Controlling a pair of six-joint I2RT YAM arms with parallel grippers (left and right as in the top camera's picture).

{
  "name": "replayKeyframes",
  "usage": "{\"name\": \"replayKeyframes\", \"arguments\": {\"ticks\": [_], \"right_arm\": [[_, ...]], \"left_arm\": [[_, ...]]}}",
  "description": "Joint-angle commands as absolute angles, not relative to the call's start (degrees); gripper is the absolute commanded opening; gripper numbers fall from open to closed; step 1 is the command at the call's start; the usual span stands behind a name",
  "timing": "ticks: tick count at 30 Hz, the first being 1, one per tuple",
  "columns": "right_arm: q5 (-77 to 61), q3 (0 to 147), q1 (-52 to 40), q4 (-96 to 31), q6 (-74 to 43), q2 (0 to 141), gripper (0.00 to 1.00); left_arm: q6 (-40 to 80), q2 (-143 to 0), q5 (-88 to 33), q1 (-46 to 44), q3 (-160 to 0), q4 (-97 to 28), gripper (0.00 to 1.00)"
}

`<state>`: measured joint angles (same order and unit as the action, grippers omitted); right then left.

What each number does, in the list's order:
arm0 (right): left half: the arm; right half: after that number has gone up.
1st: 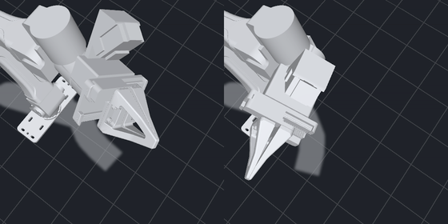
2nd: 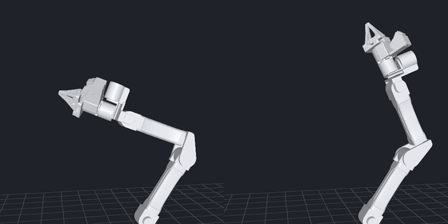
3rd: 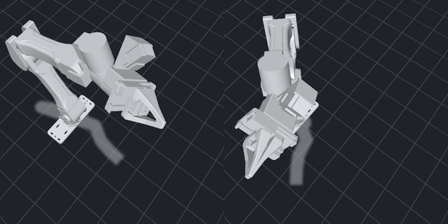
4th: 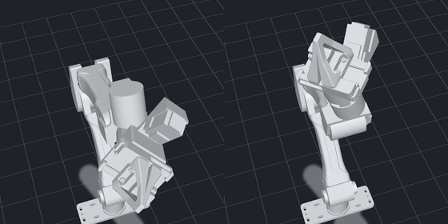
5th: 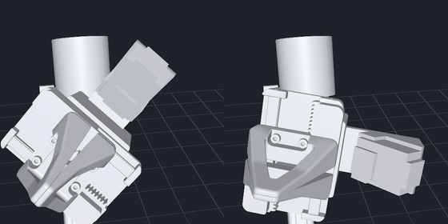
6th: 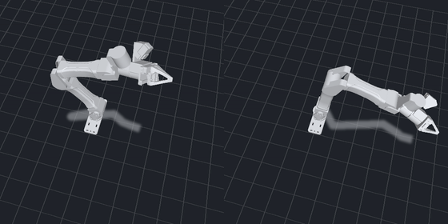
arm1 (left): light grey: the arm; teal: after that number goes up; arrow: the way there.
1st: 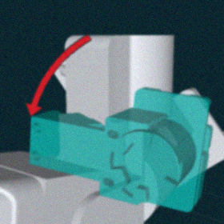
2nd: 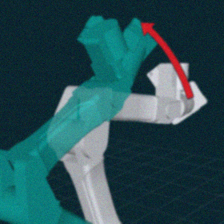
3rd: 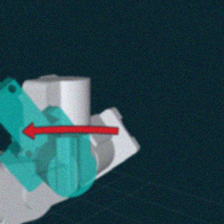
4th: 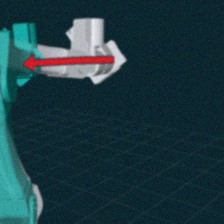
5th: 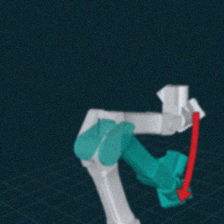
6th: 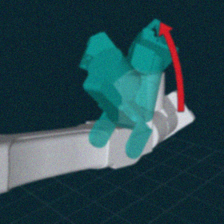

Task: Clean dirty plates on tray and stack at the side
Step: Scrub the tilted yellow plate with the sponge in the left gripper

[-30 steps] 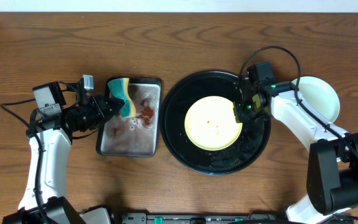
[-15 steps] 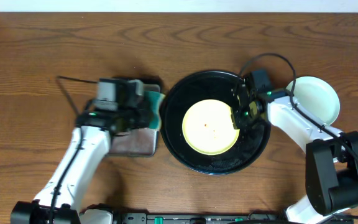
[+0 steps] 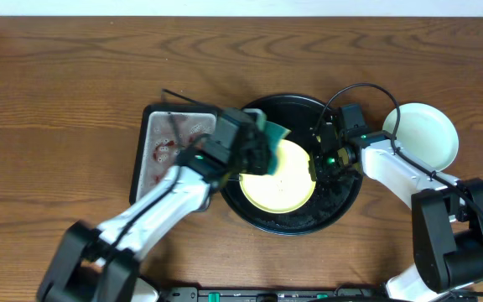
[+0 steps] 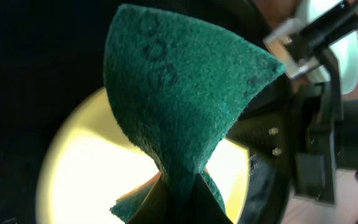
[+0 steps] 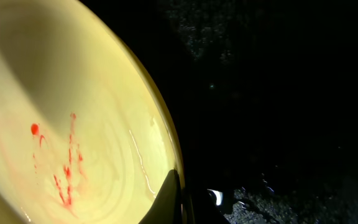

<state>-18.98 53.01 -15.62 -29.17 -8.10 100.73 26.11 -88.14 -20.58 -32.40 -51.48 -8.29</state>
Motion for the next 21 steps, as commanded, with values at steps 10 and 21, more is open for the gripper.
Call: {"name": "replayKeyframes", "arguments": {"ticks": [10,21], "right_arm": [[-21.0,51.1,-16.6,-30.0,-8.3,101.7,0.01],[-21.0,51.1,-16.6,-30.0,-8.3,101.7,0.01]], "left_arm": [[37.9,-104.3,-18.1,-41.4,-52.9,-4.5,0.08],[30.0,-94.7,-8.5,-35.0,-52.9,-18.0,0.07]]}}
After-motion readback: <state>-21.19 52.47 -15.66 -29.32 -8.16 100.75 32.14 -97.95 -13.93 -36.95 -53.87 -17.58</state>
